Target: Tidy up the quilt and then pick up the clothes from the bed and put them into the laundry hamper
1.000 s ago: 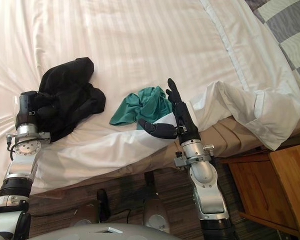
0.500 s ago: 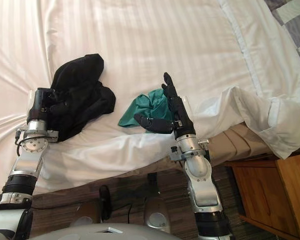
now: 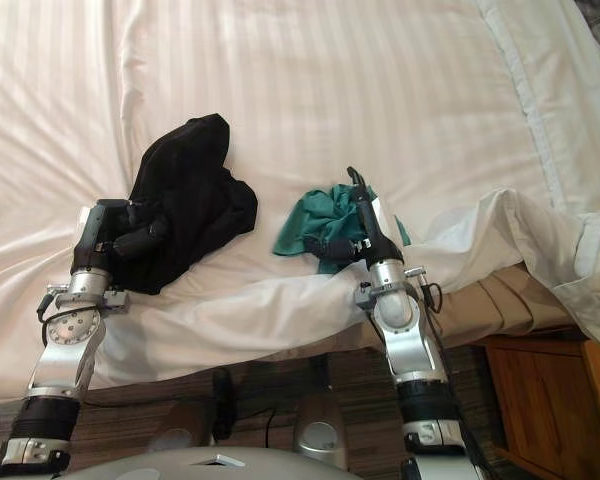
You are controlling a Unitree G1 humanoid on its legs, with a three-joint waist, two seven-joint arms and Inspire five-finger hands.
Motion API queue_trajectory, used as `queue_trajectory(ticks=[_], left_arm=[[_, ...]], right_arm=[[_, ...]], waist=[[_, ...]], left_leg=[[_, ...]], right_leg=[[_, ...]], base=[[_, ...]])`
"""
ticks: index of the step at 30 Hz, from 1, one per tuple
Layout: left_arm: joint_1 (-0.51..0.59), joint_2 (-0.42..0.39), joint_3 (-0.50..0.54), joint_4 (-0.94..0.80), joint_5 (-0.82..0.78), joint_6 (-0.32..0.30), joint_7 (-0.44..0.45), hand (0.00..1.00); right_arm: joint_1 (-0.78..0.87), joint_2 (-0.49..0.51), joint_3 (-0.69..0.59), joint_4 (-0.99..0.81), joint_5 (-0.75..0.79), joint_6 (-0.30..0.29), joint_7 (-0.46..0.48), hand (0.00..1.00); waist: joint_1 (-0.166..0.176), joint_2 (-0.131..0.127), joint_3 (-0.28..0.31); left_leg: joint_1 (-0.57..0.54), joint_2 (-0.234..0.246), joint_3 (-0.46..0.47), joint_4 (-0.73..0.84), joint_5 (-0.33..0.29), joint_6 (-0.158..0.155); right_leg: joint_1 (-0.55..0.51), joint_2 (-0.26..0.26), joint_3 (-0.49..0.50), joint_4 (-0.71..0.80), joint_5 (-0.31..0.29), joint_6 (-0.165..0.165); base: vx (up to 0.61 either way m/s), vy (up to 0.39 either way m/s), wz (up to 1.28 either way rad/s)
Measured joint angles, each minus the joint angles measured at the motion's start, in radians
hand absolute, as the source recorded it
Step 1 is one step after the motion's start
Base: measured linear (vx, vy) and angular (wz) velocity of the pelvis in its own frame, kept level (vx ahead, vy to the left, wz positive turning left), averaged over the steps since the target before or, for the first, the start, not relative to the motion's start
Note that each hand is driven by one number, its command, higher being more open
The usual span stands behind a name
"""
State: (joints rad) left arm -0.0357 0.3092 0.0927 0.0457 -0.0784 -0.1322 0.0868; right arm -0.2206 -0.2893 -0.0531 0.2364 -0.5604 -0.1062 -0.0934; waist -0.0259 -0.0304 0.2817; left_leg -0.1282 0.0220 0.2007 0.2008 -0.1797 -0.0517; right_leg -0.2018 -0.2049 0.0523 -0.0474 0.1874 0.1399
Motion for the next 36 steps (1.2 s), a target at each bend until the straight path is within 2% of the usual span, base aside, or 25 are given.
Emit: queue_trajectory(ticks=[3, 7, 12, 18, 21, 24, 25, 28, 29, 31, 33, 34, 35, 36], left_arm=[[0.014, -0.018, 0.0, -0.059, -0.031, -0.001, 0.006, 0.0], [0.035, -0.042, -0.016, -0.15, -0.033, -0.017, 0.021, 0.0], [0.041, -0.047, -0.049, -0.21, -0.033, -0.039, 0.017, 0.0], [0.043, -0.046, -0.049, -0.276, -0.039, -0.041, 0.0, 0.0], [0.041, -0.018, -0.049, -0.354, -0.051, -0.043, -0.011, 0.0], [0.036, 0.002, -0.046, -0.413, -0.069, -0.047, -0.014, 0.0], [0.036, 0.003, -0.039, -0.444, -0.077, -0.047, -0.014, 0.0], [0.045, -0.004, -0.014, -0.508, -0.127, -0.051, -0.014, 0.0], [0.053, -0.03, -0.005, -0.527, -0.158, -0.063, -0.02, 0.0], [0.079, -0.071, 0.001, -0.546, -0.164, -0.075, -0.022, 0.0], [0.195, -0.183, -0.021, -0.569, -0.164, -0.106, -0.019, 0.0], [0.218, -0.199, -0.034, -0.569, -0.164, -0.106, -0.02, 0.0], [0.269, -0.231, -0.068, -0.566, -0.168, -0.104, -0.026, 0.0], [0.287, -0.239, -0.085, -0.563, -0.169, -0.102, -0.026, 0.0]], right_arm=[[-0.04, -0.019, 0.002, 0.06, -0.177, 0.004, -0.026, 0.0], [-0.125, -0.019, 0.026, 0.192, -0.288, 0.003, -0.044, 0.0], [-0.237, -0.031, 0.025, 0.327, -0.305, 0.004, -0.048, 0.0], [-0.273, -0.075, 0.043, 0.418, -0.286, 0.005, -0.033, 0.0], [-0.258, -0.085, 0.045, 0.414, -0.215, 0.005, -0.003, 0.0], [-0.186, -0.09, 0.04, 0.324, -0.101, 0.033, 0.019, 0.0], [-0.13, -0.08, 0.011, 0.258, -0.001, 0.039, 0.02, 0.0], [-0.021, 0.007, -0.079, 0.127, 0.144, 0.063, 0.017, 0.0], [0.033, 0.053, -0.097, 0.064, 0.221, 0.065, 0.014, 0.0], [0.09, 0.101, -0.104, 0.003, 0.28, 0.066, 0.011, 0.0], [0.269, 0.214, -0.07, -0.141, 0.427, 0.05, 0.015, 0.0], [0.303, 0.234, -0.056, -0.168, 0.451, 0.048, 0.016, 0.0], [0.373, 0.271, -0.023, -0.212, 0.54, 0.037, 0.03, 0.0], [0.393, 0.286, -0.014, -0.22, 0.56, 0.033, 0.036, 0.0]], waist=[[0.015, 0.009, 0.007], [0.019, 0.008, 0.008], [0.026, 0.003, 0.011], [0.041, 0.002, 0.011], [0.046, -0.003, 0.008], [0.051, -0.004, 0.007], [0.052, -0.004, 0.006], [0.049, -0.008, -0.001], [0.047, -0.007, -0.008], [0.042, -0.008, -0.019], [0.022, -0.003, -0.058], [0.021, -0.003, -0.061], [0.02, -0.003, -0.062], [0.018, -0.003, -0.062]], left_leg=[[0.0, -0.002, -0.003, -0.005, 0.004, 0.0], [0.009, -0.007, -0.013, -0.017, 0.02, -0.004], [0.011, -0.008, -0.015, -0.021, 0.03, 0.002], [0.016, 0.013, -0.028, -0.039, 0.044, -0.009], [0.035, 0.015, -0.027, -0.054, 0.05, -0.013], [0.061, 0.022, -0.027, -0.068, 0.051, -0.015], [0.074, 0.024, -0.028, -0.079, 0.053, -0.018], [0.084, 0.025, -0.023, -0.086, 0.054, -0.02], [0.09, 0.024, -0.019, -0.086, 0.054, -0.02], [0.104, 0.024, -0.018, -0.091, 0.054, -0.02], [0.142, 0.033, -0.017, -0.102, 0.052, -0.023], [0.15, 0.032, -0.017, -0.102, 0.051, -0.023], [0.169, 0.029, -0.025, -0.099, 0.047, -0.03], [0.176, 0.028, -0.036, -0.098, 0.044, -0.035]], right_leg=[[-0.007, -0.001, -0.006, 0.018, -0.02, 0.007], [-0.004, 0.0, -0.021, 0.034, -0.04, -0.001], [-0.002, -0.001, -0.022, 0.048, -0.078, -0.009], [0.013, 0.018, -0.033, 0.046, -0.081, -0.009], [0.02, 0.024, -0.03, 0.047, -0.081, -0.009], [0.036, 0.031, -0.026, 0.047, -0.081, -0.009], [0.045, 0.033, -0.032, 0.047, -0.081, -0.009], [0.049, 0.035, -0.032, 0.047, -0.081, -0.009], [0.053, 0.034, -0.032, 0.047, -0.081, -0.009], [0.062, 0.034, -0.031, 0.045, -0.081, -0.009], [0.092, 0.035, -0.034, 0.05, -0.093, -0.01], [0.099, 0.034, -0.036, 0.061, -0.104, -0.011], [0.095, 0.03, -0.036, 0.141, -0.167, -0.005], [0.09, 0.028, -0.027, 0.189, -0.199, -0.005]], base=[[-0.04, -0.032, 0.05], [-0.06, -0.038, 0.08], [-0.13, -0.072, 0.05], [-0.07, -0.075, 0.06], [0.06, -0.016, -0.01], [0.07, 0.001, 0.01], [0.07, -0.004, 0.02], [0.07, -0.002, -0.06], [0.06, 0.001, -0.1], [0.08, -0.001, -0.09], [0.1, -0.018, -0.08], [0.08, -0.032, 0.14], [0.04, -0.028, 0.31], [0.03, -0.042, 0.76]])
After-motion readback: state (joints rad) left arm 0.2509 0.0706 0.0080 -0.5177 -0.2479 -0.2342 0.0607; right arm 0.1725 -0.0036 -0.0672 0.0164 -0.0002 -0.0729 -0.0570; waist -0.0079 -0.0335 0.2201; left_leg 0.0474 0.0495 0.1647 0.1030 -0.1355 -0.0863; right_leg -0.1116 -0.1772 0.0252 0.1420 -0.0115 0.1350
